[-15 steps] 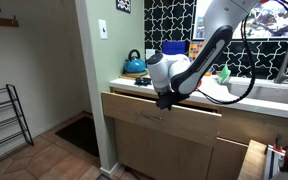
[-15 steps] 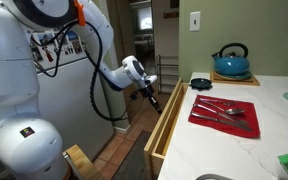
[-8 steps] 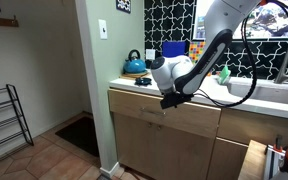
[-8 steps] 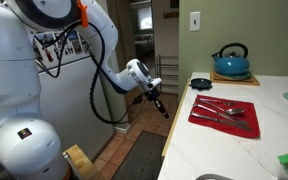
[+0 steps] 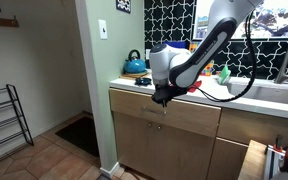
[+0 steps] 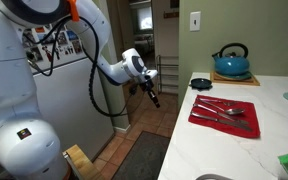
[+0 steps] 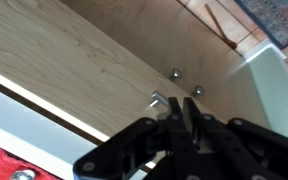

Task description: Close the open drawer

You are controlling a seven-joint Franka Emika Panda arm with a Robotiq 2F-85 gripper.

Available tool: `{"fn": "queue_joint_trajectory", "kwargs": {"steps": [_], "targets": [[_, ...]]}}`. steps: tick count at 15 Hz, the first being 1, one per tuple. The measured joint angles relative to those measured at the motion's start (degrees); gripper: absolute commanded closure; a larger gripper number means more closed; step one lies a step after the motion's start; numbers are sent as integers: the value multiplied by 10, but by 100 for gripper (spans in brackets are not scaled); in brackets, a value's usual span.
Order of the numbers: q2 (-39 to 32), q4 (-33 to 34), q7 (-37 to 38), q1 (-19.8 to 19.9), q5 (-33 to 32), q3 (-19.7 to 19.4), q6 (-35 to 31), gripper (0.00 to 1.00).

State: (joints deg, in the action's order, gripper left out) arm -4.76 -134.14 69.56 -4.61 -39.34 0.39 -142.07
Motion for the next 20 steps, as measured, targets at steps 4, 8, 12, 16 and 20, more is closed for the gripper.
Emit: {"fn": "queue_joint_trajectory", "kwargs": {"steps": [4,8,12,16,20], "targets": [[59,-17,-183,-2,170,23,-8,26],[120,-19,-360,-29,302,22,42,0],[196,-16,-520,-34,367,-8,170,0],[264,-10,-614,12,368,-15,276,0],[309,-9,-660,34,368,-26,318,0]]}}
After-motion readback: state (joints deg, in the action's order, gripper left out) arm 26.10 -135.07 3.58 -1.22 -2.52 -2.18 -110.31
